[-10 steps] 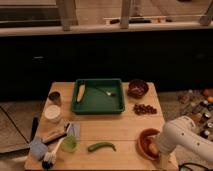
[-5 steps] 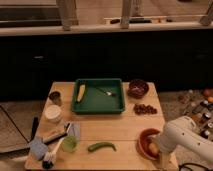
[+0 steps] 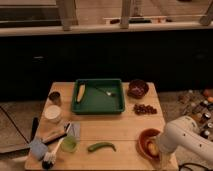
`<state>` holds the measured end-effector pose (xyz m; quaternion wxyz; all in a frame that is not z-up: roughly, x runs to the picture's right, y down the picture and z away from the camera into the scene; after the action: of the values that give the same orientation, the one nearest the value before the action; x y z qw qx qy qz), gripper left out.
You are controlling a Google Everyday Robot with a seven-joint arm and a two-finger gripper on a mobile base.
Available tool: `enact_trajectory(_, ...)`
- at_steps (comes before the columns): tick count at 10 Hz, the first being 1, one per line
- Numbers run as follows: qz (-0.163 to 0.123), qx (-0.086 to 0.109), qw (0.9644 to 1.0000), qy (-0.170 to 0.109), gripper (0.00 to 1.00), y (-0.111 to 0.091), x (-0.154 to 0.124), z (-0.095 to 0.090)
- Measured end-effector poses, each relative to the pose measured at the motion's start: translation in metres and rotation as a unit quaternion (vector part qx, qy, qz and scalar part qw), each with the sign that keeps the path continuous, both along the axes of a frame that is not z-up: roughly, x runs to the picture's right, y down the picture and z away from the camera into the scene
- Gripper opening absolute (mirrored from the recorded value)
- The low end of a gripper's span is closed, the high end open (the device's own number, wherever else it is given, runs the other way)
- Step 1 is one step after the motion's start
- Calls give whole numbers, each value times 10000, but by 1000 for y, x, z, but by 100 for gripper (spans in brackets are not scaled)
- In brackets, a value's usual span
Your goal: Place pepper in tray
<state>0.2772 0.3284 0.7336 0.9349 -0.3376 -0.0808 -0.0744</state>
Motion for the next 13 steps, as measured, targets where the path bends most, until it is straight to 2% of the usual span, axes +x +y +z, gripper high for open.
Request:
enact_trajectory(1,-5,101,9999,31,80,-13,-5,-15)
enact_trajectory(4,-18,251,9996,105,80,-31,-14,-38)
enact_trajectory(6,-38,300,9995,47,80,-39,-25,-42)
enact_trajectory(10,3,339,9994,-77,80,-62,-85,-38)
enact_trajectory(13,348,321,9989,-1,80,-74,-130,-40)
